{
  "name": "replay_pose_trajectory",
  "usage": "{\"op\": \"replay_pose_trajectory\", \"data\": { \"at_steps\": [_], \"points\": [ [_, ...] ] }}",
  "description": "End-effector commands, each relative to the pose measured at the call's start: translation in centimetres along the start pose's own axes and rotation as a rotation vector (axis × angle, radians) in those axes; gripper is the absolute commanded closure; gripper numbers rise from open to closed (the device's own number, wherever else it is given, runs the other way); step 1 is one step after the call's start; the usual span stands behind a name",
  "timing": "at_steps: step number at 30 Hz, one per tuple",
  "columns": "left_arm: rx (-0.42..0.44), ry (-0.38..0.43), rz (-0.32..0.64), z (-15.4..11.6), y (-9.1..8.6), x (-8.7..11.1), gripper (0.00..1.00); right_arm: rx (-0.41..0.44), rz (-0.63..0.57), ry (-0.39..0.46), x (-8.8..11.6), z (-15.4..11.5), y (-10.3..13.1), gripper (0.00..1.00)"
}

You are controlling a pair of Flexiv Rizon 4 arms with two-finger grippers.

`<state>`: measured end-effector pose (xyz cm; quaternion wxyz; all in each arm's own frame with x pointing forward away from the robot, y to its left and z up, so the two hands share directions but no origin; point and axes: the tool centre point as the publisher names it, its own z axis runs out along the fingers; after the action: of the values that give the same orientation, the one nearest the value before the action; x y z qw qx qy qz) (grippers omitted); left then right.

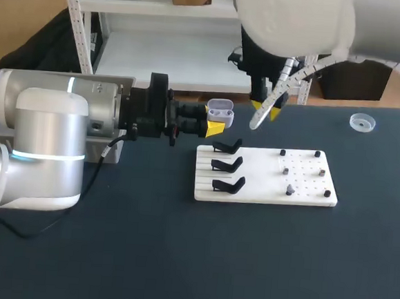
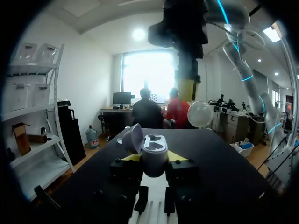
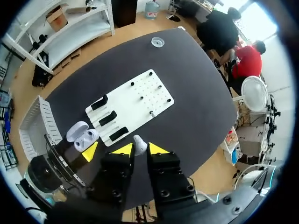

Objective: Pick up each earbud case from the left stands, insert the matching earbuds, close the lid, and place the case in the box.

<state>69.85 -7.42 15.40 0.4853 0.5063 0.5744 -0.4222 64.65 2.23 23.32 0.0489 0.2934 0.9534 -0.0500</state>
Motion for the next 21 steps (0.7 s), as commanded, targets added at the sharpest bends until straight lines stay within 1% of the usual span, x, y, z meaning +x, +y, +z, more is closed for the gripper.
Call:
{"op": "replay_pose_trajectory", "data": {
  "at_steps": [1, 2, 3, 6, 8, 10, 12, 13, 17, 18, 19, 20, 21],
  "points": [
    [-0.004, -0.003, 0.001, 0.0, -0.1, 0.1, 1.0, -0.021, 0.167, -0.042, 0.8, -0.1, 0.1, 1.0],
    [-0.004, -0.003, 0.001, 0.0, -0.1, 0.1, 1.0, -0.045, 0.188, -0.037, 0.9, -0.2, 0.2, 1.0],
    [-0.004, -0.003, 0.001, 0.0, -0.1, 0.1, 1.0, -0.036, 0.242, -0.06, 1.0, -0.2, 0.4, 1.0],
    [-0.004, -0.003, 0.001, 0.0, -0.1, 0.1, 1.0, -0.052, 0.314, -0.071, 1.2, -0.6, 0.7, 1.0],
    [-0.004, -0.003, 0.001, 0.0, -0.1, 0.1, 1.0, -0.041, 0.369, -0.081, 1.4, -1.0, 1.1, 1.0],
    [-0.004, -0.003, 0.001, 0.0, -0.1, 0.1, 1.0, -0.03, 0.419, -0.072, 1.6, -1.4, 1.4, 1.0],
    [-0.004, -0.003, 0.001, 0.0, -0.1, 0.1, 1.0, -0.044, 0.435, -0.044, 2.0, -1.7, 2.1, 1.0],
    [-0.004, -0.003, 0.001, 0.0, -0.1, 0.1, 1.0, -0.038, 0.46, -0.058, 2.3, -1.9, 2.4, 1.0],
    [-0.004, -0.003, 0.001, 0.0, -0.1, 0.1, 1.0, -0.063, 0.499, -0.036, 3.4, -3.0, 3.7, 1.0],
    [-0.004, -0.003, 0.001, 0.0, -0.1, 0.1, 1.0, -0.065, 0.516, -0.033, 3.4, -3.0, 3.8, 1.0],
    [-0.004, -0.003, 0.001, 0.0, -0.1, 0.1, 1.0, -0.087, 0.545, -0.029, 3.5, -3.2, 4.2, 1.0],
    [-0.004, -0.003, 0.001, 0.0, -0.1, 0.1, 1.0, -0.085, 0.561, -0.032, 3.6, -3.3, 4.5, 1.0],
    [-0.004, -0.003, 0.001, 0.0, -0.1, 0.1, 1.0, -0.096, 0.577, -0.019, 3.6, -3.2, 4.8, 1.0]
  ]
}}
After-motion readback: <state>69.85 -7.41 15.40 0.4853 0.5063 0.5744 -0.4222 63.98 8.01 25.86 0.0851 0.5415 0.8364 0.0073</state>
